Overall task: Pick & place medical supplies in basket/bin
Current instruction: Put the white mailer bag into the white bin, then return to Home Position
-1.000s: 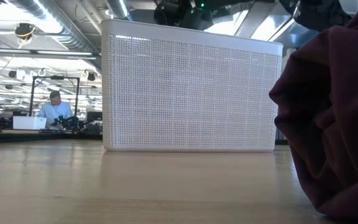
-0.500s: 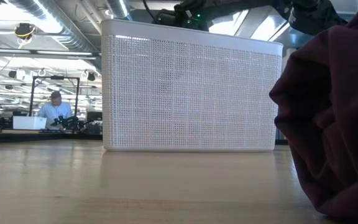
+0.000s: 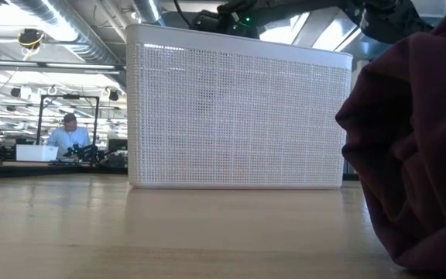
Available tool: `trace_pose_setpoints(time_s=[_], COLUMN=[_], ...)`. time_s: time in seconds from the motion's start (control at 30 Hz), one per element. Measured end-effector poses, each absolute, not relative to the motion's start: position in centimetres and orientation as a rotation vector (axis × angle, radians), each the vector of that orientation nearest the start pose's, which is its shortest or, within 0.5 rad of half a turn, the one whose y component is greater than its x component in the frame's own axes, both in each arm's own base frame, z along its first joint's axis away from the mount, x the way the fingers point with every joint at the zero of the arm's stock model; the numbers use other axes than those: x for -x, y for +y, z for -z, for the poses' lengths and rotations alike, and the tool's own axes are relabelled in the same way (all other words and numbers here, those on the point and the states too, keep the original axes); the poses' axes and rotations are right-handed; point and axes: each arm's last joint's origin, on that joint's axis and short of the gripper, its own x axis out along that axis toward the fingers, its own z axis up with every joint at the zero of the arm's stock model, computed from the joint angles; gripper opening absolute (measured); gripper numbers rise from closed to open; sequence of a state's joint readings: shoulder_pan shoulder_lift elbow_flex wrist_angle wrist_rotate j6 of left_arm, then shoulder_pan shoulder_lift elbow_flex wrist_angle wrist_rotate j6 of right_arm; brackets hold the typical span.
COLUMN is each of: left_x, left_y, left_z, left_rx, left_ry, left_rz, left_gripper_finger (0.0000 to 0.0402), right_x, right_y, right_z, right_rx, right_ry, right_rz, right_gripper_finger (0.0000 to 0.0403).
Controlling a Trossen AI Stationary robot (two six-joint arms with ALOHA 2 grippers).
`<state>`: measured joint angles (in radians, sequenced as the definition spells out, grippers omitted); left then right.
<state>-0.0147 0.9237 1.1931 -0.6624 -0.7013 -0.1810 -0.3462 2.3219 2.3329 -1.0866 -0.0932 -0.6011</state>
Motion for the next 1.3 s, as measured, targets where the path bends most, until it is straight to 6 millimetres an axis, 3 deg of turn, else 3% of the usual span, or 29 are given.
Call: trace_pose_setpoints(time_s=[0.27, 0.4, 0.53, 0.63, 0.83, 1.03, 1.17, 1.3], left_x=[-16.4, -16.4, -15.9, -14.4, -11.5, -8.4, -6.3, -4.8], left_y=[1.6, 1.6, 1.6, 1.4, 1.0, 0.8, 0.8, 1.0], left_z=[-40.3, -40.3, -40.4, -40.3, -37.9, -35.0, -33.0, -31.4], left_rx=[0.046, 0.028, 0.031, 0.070, 0.145, 0.234, 0.291, 0.299], left_ry=[0.308, 0.313, 0.316, 0.315, 0.245, 0.098, 0.033, -0.024], left_rz=[-0.711, -0.713, -0.690, -0.673, -0.648, -0.563, -0.525, -0.512], left_gripper_finger=[0.0008, 0.0009, 0.0010, 0.0010, 0.0002, 0.0007, 0.0007, 0.0003], right_x=[-44.1, -41.5, -38.2, -36.4, -32.1, -24.2, -18.7, -15.1], right_y=[-14.8, -13.7, -11.5, -8.8, -3.4, 1.7, 2.8, 3.1], right_z=[-32.2, -37.3, -41.9, -43.6, -43.6, -42.2, -41.0, -39.5], right_rx=[0.174, 0.063, -0.056, -0.086, -0.113, -0.203, -0.216, -0.285], right_ry=[1.023, 0.887, 0.761, 0.727, 0.675, 0.394, 0.288, 0.196], right_rz=[-0.027, 0.018, -0.096, -0.206, -0.115, -0.057, -0.065, -0.117], right_gripper_finger=[0.0178, 0.0179, 0.0179, 0.0179, 0.0179, 0.0179, 0.0179, 0.0179])
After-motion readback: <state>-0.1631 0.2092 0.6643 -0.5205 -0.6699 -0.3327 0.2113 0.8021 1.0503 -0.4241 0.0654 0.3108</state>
